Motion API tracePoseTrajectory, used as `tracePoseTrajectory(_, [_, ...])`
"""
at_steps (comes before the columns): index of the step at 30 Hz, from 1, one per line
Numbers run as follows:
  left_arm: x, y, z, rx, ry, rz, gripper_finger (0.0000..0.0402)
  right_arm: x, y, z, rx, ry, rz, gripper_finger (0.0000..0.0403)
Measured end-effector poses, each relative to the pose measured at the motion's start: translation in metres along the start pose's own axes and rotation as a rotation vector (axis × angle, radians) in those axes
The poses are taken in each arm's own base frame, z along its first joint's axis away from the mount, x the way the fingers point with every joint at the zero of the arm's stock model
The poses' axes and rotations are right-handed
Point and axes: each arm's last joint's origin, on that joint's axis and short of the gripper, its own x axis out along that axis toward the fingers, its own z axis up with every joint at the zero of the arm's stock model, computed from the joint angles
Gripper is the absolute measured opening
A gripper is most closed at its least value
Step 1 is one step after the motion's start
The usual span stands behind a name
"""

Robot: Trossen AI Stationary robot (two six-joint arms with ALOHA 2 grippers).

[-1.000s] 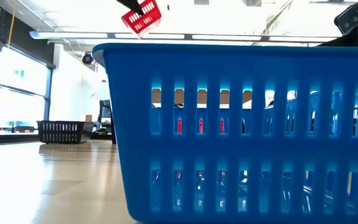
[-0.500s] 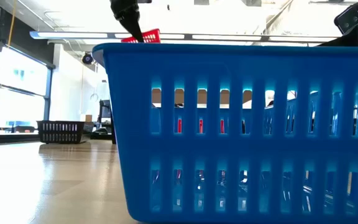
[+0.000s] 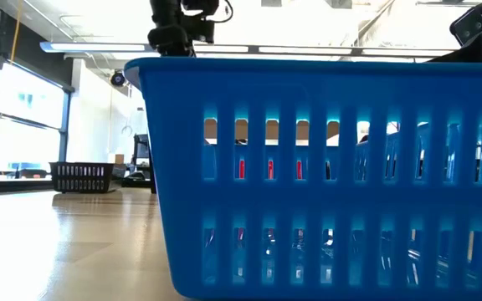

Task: Stack baskets on shelf by color
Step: Put the top left red basket on the shelf

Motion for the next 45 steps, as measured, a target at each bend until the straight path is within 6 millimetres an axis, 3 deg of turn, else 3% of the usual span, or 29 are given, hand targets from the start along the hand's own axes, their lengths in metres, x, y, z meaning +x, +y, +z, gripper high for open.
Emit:
tracePoseTrajectory(36, [0.0054, -0.0028, 0.0029, -0.029, -0.007, -0.063, 0.0022, 0.0000, 0.0000, 0.0000, 0.000, 0.000, 0.000, 0.0126])
tracePoseTrajectory(45, [0.0054, -0.0023, 0.0028, -0.041, -0.001, -0.048, 0.0080, 0.0000, 0.0000, 0.0000, 0.000, 0.000, 0.000, 0.0126])
